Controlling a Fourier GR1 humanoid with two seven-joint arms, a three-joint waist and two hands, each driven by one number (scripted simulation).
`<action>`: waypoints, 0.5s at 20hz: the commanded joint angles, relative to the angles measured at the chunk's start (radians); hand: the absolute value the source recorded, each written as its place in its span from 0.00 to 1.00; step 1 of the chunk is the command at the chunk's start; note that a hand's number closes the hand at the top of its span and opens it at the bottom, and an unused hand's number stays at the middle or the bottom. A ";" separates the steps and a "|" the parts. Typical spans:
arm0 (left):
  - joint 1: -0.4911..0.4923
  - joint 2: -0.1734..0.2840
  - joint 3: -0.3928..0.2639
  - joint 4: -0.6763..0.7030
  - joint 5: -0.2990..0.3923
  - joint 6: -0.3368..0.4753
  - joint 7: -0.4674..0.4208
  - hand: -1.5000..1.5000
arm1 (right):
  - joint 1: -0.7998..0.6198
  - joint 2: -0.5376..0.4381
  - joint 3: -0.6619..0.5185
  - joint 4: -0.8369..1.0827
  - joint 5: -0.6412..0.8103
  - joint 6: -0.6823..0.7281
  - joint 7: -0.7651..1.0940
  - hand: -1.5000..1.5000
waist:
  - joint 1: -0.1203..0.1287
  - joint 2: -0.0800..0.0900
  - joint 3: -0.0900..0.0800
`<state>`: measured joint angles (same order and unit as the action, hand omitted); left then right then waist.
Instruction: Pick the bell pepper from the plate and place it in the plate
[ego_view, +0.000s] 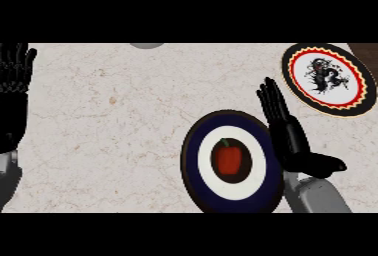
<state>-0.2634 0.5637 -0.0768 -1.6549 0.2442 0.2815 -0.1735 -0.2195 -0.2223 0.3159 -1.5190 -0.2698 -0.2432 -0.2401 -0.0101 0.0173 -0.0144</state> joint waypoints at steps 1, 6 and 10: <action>0.034 -0.053 -0.048 0.033 -0.043 -0.004 0.003 0.50 | -0.079 0.069 0.010 0.001 0.067 -0.130 0.132 0.00 | 0.011 -0.017 0.014; 0.048 -0.053 -0.132 0.156 -0.035 -0.024 0.182 0.50 | -0.239 0.217 0.022 0.093 0.190 -0.509 0.287 0.00 | 0.020 -0.007 0.010; 0.084 -0.070 -0.152 0.157 -0.020 -0.039 0.189 0.50 | -0.156 -0.048 0.187 0.294 0.544 -0.452 0.390 1.00 | 0.013 -0.012 -0.002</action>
<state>-0.2081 0.5152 -0.1880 -1.5321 0.2194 0.2571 -0.0301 -0.3670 -0.2415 0.4351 -1.3373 0.0890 -0.5709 0.0151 0.0065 0.0131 -0.0254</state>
